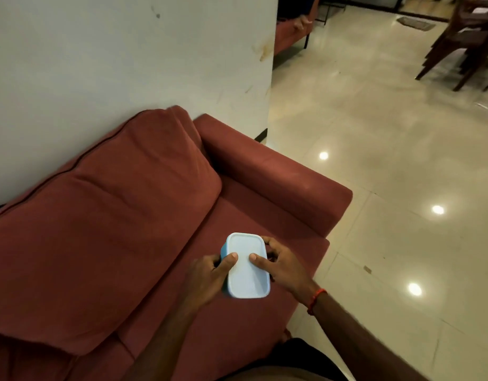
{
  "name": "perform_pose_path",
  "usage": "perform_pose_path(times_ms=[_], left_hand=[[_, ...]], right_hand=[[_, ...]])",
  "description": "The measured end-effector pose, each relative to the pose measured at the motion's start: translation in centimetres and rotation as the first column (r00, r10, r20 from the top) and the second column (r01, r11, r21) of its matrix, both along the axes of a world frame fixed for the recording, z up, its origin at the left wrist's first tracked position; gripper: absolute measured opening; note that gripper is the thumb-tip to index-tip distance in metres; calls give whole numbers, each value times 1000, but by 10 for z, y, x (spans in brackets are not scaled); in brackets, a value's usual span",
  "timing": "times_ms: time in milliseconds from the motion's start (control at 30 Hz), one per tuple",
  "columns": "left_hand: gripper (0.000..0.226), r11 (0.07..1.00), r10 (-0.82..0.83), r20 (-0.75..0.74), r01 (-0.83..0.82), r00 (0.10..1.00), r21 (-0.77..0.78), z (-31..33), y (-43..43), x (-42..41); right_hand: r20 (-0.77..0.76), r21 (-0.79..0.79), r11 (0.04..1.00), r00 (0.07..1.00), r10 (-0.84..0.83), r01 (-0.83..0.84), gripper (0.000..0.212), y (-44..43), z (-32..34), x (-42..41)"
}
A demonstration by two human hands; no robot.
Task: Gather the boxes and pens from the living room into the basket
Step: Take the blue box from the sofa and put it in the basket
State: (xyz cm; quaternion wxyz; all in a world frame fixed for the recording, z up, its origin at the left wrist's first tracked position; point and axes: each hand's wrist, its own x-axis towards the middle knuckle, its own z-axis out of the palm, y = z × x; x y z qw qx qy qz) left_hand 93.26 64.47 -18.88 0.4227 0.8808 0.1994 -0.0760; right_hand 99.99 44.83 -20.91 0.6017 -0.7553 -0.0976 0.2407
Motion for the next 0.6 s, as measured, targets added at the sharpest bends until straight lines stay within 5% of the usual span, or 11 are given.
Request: perform_pose_path(times_ms=[367, 600], left_hand=[[60, 933, -225, -22, 209, 974, -292, -14, -52, 1], [60, 875, -434, -75, 400, 898, -273, -23, -88, -2]], right_hand=[[-143, 67, 979, 973, -181, 192, 42, -61, 5, -47], [-182, 33, 946, 933, -312, 322, 36, -105, -1, -86]])
